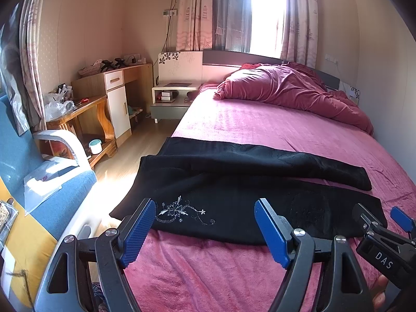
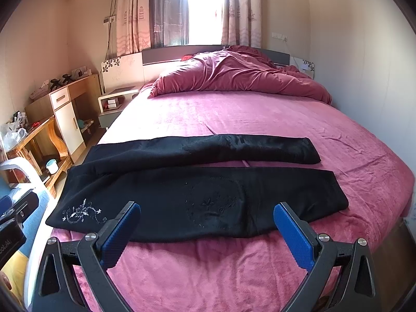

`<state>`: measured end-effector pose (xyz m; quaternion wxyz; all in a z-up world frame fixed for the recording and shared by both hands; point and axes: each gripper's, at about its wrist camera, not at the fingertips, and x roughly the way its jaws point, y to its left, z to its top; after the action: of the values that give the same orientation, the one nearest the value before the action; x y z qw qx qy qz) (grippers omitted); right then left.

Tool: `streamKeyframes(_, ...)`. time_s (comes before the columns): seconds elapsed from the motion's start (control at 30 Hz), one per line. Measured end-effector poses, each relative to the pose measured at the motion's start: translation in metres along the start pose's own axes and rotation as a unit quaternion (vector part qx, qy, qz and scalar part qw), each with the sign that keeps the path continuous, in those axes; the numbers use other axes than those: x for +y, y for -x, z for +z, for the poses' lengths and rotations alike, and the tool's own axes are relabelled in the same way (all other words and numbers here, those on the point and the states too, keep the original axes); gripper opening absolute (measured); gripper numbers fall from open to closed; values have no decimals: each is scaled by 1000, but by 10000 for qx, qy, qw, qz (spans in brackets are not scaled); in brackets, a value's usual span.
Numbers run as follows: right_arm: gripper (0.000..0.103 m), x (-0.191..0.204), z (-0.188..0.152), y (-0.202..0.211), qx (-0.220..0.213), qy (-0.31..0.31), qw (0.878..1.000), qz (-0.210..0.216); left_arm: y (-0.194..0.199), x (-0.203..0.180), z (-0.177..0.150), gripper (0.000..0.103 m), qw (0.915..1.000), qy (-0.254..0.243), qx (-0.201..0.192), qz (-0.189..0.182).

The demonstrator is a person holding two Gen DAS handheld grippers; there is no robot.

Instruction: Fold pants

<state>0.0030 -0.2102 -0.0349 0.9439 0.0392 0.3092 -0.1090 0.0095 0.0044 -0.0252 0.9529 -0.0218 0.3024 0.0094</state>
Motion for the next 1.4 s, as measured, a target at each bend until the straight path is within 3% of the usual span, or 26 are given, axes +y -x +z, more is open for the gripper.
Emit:
streamKeyframes(1.07,103,-10,-10,-29,371,-141,9992,64,-28,3,-3,80,9991,26,409,-95)
streamKeyframes(1.13,103,-14,-12,-34,424,-213,9987,178,-33,4,-5,80,9986,51,489,-167)
streamKeyframes(1.3,103,-51,-18,-51,568,-853,9912,839,-58,13,-8,80,9918,340,977,-756)
streamKeyframes(1.4,103,-85,-25,-65,798,-1239,9852,880,-77,19,-13,80,9873,532,1199,-898)
